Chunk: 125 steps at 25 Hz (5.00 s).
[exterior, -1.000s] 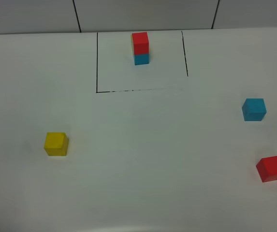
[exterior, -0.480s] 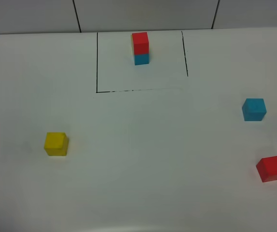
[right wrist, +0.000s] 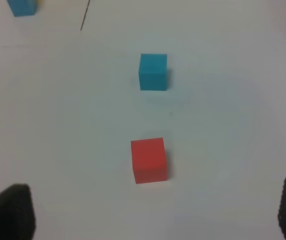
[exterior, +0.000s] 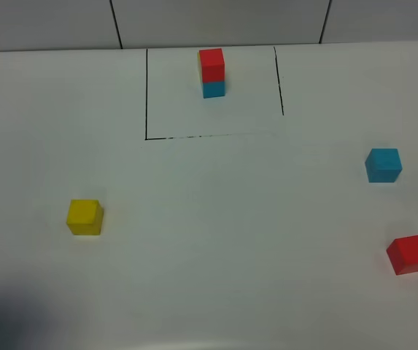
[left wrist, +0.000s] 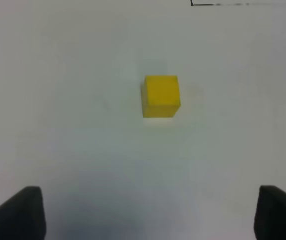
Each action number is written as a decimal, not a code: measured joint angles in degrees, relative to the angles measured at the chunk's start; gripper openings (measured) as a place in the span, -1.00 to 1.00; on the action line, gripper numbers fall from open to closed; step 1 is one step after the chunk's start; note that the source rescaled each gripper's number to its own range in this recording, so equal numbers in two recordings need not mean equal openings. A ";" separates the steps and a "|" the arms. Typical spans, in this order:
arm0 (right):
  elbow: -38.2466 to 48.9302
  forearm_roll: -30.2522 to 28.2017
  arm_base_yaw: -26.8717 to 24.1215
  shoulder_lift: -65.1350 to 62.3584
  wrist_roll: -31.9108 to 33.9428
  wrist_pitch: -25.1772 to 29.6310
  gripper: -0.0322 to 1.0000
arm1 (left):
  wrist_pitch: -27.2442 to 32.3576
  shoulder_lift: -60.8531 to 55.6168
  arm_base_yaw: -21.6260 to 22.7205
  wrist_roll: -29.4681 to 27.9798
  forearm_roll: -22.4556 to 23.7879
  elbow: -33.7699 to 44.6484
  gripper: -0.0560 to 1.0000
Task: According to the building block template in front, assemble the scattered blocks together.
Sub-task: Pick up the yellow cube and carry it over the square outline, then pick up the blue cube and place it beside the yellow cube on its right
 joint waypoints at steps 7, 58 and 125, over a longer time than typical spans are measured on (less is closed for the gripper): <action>0.00 0.00 0.00 0.00 0.00 -0.04 0.96 | -2.77 18.95 0.00 0.00 -0.05 -7.59 1.00; 0.00 0.00 0.00 0.00 0.17 -0.04 0.64 | -14.08 76.67 -16.33 0.60 7.03 -27.62 -0.88; 0.00 0.00 0.00 0.00 1.24 -0.04 0.51 | 15.55 110.81 -38.22 42.08 9.29 -91.94 0.89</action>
